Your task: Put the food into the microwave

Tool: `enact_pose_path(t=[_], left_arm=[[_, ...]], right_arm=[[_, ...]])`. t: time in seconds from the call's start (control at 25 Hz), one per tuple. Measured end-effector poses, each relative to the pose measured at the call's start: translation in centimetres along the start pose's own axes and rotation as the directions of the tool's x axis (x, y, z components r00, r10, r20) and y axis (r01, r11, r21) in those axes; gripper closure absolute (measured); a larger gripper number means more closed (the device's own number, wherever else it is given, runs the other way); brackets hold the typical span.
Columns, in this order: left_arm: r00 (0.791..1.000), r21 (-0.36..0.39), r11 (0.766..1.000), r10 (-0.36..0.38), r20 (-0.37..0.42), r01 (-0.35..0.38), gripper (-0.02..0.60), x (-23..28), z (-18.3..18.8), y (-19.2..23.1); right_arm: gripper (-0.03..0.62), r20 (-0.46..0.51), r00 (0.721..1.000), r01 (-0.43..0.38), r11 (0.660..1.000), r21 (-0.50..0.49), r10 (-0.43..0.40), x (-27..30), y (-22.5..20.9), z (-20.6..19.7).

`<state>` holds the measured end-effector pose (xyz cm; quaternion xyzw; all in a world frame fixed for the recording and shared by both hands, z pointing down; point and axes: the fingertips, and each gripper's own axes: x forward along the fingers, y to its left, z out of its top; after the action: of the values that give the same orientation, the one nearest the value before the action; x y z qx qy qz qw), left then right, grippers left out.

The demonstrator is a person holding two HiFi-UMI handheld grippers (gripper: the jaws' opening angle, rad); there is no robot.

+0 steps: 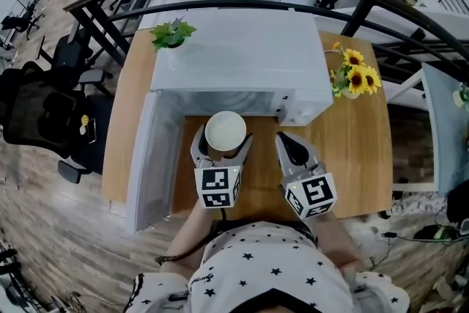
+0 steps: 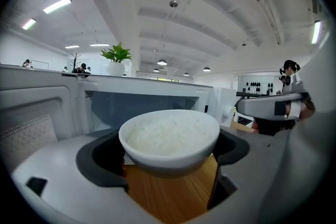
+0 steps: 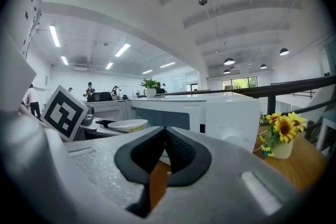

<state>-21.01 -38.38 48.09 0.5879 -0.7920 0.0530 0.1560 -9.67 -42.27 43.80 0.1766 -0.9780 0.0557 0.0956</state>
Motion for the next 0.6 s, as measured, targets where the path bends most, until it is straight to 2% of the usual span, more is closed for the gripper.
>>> enact_pose_path(t=[0.6], left_arm=[[0.994,0.037,0.994,0.103,-0.046,-0.101,0.101,6.8,-2.3,3.9]], right_arm=[[0.588,-0.082,0.993,-0.082,0.997,0.014,0.083,3.6,-1.2,-3.6]])
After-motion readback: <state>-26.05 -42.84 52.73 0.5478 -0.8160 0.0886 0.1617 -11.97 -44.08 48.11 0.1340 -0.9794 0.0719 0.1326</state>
